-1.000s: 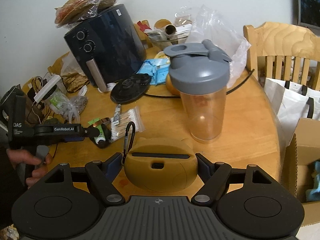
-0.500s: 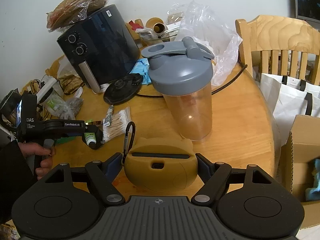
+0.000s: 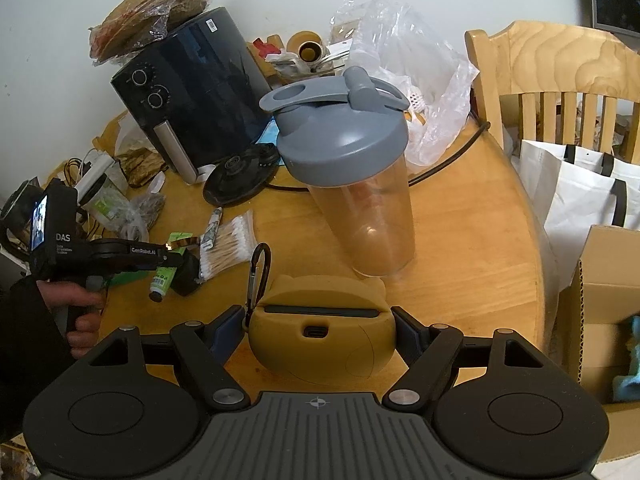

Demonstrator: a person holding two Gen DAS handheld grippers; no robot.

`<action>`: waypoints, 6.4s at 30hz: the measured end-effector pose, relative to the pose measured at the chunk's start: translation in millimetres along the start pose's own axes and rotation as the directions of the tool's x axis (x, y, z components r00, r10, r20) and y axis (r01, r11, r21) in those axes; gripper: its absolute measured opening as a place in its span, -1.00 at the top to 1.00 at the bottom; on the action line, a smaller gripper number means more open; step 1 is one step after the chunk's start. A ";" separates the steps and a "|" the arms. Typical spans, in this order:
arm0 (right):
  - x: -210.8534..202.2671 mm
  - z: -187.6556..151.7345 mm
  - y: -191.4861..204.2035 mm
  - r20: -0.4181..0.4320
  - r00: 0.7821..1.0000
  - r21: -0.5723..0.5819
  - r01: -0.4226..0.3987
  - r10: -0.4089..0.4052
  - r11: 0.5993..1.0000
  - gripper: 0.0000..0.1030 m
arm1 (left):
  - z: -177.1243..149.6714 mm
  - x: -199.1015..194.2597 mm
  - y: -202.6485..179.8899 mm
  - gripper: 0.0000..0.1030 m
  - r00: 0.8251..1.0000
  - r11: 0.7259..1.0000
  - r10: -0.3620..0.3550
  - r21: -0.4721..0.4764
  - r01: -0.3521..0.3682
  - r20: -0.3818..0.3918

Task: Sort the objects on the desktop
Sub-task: 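Carry the green tube to the box with the left tool while the right holds the case, then open the left tool over the cardboard box to drop the green tube, then lower the yellow case into the cardboard box and open the right tool, then withdraw the open right tool from the box toward the table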

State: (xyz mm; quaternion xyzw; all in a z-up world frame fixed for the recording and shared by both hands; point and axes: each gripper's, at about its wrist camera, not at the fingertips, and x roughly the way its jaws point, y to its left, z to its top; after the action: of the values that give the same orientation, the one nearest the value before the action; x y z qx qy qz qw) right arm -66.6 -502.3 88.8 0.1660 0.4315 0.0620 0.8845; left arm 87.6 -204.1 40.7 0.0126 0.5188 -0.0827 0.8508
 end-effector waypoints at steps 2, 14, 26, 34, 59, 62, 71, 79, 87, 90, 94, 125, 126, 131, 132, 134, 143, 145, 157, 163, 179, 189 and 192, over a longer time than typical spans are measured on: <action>0.7 -0.8 -1.1 -0.004 1.000 0.000 -0.005 0.005 1.000 -0.53 | -1.0 -2.4 1.3 0.47 1.000 1.000 -0.006 -0.003 0.006 -0.025; -1.8 -2.2 0.6 -0.011 0.999 -0.020 -0.040 0.039 0.999 -0.53 | -19.7 -27.1 3.9 0.47 0.994 0.997 -0.079 -0.024 0.077 -0.073; -9.8 -3.1 9.5 -0.014 0.997 -0.062 -0.078 0.077 0.995 -0.53 | -41.4 -68.4 5.2 0.47 0.993 0.994 -0.108 -0.039 0.106 -0.037; -16.3 3.2 20.0 -0.010 0.995 -0.103 -0.095 0.095 0.990 -0.53 | -46.6 -101.7 17.4 0.47 0.995 0.996 -0.084 -0.016 0.085 0.046; -38.3 -18.8 84.6 0.032 0.999 -0.093 -0.027 0.030 0.995 -0.53 | -73.1 -159.4 76.3 0.47 0.987 0.987 -0.134 0.099 0.125 0.090; -38.6 -26.4 92.3 0.025 0.999 -0.094 -0.026 0.029 0.995 -0.53 | -83.8 -161.5 78.6 0.47 0.984 0.983 -0.164 0.096 0.156 0.075; -37.7 -49.0 112.9 -0.003 1.000 -0.101 -0.027 0.027 0.994 -0.53 | -121.5 -163.9 70.6 0.47 0.963 0.959 -0.271 0.086 0.270 0.002; -32.5 -60.7 118.4 -0.041 0.998 -0.099 -0.042 0.038 0.994 -0.53 | -149.5 -152.7 57.0 0.47 0.935 0.933 -0.346 0.074 0.352 -0.082; -34.8 -68.6 115.6 -0.058 0.997 -0.095 -0.047 0.041 0.994 -0.53 | -166.3 -139.6 52.3 0.47 0.928 0.933 -0.343 0.059 0.354 -0.147; -35.8 -72.2 112.9 -0.066 0.997 -0.085 -0.043 0.037 0.995 -0.53 | -171.0 -135.3 51.3 0.47 0.926 0.935 -0.338 0.048 0.350 -0.166; -37.0 -77.1 112.1 -0.074 0.997 -0.081 -0.042 0.036 0.996 -0.53 | -177.3 -131.0 51.3 0.47 0.921 0.934 -0.341 0.038 0.354 -0.188; -13.5 -92.4 137.7 -0.174 0.984 -0.147 -0.069 0.042 0.987 -0.53 | -175.4 -159.6 46.2 -0.48 0.986 0.973 -0.169 0.158 0.167 -0.001; -11.9 -92.8 138.2 -0.182 0.983 -0.154 -0.068 0.039 0.986 -0.53 | -174.8 -160.8 47.1 -0.51 0.986 0.975 -0.165 0.155 0.162 0.010; -4.7 -94.9 141.0 -0.215 0.976 -0.197 -0.066 0.023 0.978 -0.53 | -171.5 -160.7 50.0 -0.51 0.988 0.979 -0.153 0.135 0.149 0.018; -3.1 -95.0 141.1 -0.222 0.975 -0.205 -0.068 0.021 0.976 -0.53 | -171.0 -160.6 50.2 -0.51 0.988 0.980 -0.151 0.133 0.148 0.019; 0.5 -96.1 141.6 -0.233 0.972 -0.212 -0.070 0.019 0.975 -0.53 | -169.9 -160.1 50.3 -0.51 0.989 0.982 -0.146 0.127 0.142 0.019; 14.1 -92.9 140.4 -0.265 0.964 -0.214 -0.096 0.037 0.972 -0.55 | -163.7 -156.8 50.1 -0.51 0.991 0.986 -0.130 0.109 0.128 0.014; 16.5 -90.9 138.1 -0.263 0.964 -0.206 -0.087 0.030 0.975 -0.70 | -162.3 -155.8 48.9 -0.51 0.992 0.986 -0.127 0.105 0.126 0.011; 13.9 -79.1 118.2 -0.233 0.973 -0.166 -0.049 0.010 0.985 -1.00 | -152.0 -149.5 45.0 -0.51 0.994 0.991 -0.105 0.085 0.102 0.022; 11.4 -79.4 112.6 -0.230 0.973 -0.158 -0.036 -0.001 0.987 -1.00 | -148.5 -148.3 43.3 -0.51 0.995 0.992 -0.092 0.087 0.089 0.028; -1.3 -70.6 112.9 -0.196 0.979 -0.168 0.015 -0.048 0.986 -1.00 | -145.0 -157.9 49.5 -0.51 0.996 0.989 -0.054 0.141 0.044 0.068; -10.1 -58.1 122.1 -0.151 0.987 -0.193 0.032 -0.061 0.981 -1.00 | -147.8 -163.1 60.4 -0.51 0.992 0.982 -0.090 0.173 0.074 0.085; -11.3 -53.2 122.4 -0.137 0.987 -0.203 0.049 -0.078 0.978 -1.00 | -148.2 -162.2 65.8 -0.51 0.991 0.984 -0.102 0.153 0.089 0.082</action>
State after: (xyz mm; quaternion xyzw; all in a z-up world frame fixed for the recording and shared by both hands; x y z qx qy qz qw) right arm -111.2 -377.6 109.3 0.0580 0.4912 0.0885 0.8646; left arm -105.5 -102.6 111.6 0.0475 0.4723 -0.1623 0.8651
